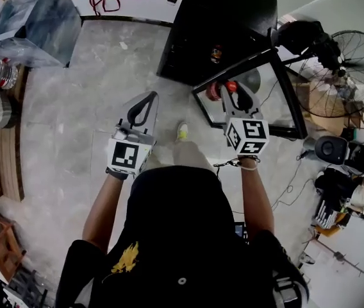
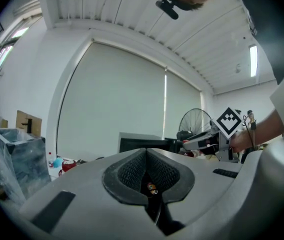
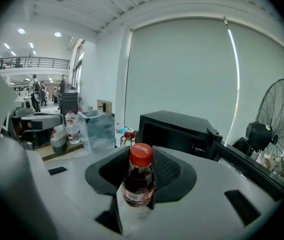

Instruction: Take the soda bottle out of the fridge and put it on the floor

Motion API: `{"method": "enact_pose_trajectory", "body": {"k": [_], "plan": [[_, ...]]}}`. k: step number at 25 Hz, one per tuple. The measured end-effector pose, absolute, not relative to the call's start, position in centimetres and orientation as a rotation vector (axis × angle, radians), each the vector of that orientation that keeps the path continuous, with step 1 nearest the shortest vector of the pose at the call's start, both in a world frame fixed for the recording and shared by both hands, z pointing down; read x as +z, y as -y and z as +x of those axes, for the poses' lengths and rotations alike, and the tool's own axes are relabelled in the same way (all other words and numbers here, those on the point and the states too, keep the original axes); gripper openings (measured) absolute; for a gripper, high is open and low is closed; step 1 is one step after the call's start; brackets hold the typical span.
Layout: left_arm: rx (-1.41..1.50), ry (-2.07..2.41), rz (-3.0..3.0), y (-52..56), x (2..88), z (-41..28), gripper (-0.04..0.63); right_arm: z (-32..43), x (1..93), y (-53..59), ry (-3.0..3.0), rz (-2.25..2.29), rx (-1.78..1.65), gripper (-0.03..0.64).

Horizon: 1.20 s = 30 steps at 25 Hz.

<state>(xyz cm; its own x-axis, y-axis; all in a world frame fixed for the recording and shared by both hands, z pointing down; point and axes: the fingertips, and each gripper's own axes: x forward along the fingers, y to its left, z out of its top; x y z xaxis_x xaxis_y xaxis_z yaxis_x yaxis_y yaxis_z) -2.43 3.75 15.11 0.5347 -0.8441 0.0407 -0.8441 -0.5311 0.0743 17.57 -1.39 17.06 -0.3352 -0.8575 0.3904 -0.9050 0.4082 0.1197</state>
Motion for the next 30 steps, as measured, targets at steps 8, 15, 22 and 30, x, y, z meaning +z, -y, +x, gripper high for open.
{"method": "enact_pose_trajectory", "body": {"k": [8, 15, 22, 30], "plan": [[0.112, 1.628, 2.579, -0.9, 15.8, -2.0, 0.018, 18.8, 18.7, 4.3, 2.296, 1.313, 0.089, 0.130], [0.164, 1.608, 2.566, 0.7, 17.4, -0.2, 0.018, 16.9, 22.3, 5.3, 2.251, 1.054, 0.062, 0.130], [0.242, 1.600, 2.601, 1.0, 19.4, -0.2, 0.018, 14.5, 24.1, 5.2, 2.211, 0.882, 0.013, 0.130], [0.206, 1.571, 2.515, 1.2, 21.5, -2.2, 0.018, 12.5, 26.9, 6.6, 2.155, 0.763, -0.024, 0.130]]}}
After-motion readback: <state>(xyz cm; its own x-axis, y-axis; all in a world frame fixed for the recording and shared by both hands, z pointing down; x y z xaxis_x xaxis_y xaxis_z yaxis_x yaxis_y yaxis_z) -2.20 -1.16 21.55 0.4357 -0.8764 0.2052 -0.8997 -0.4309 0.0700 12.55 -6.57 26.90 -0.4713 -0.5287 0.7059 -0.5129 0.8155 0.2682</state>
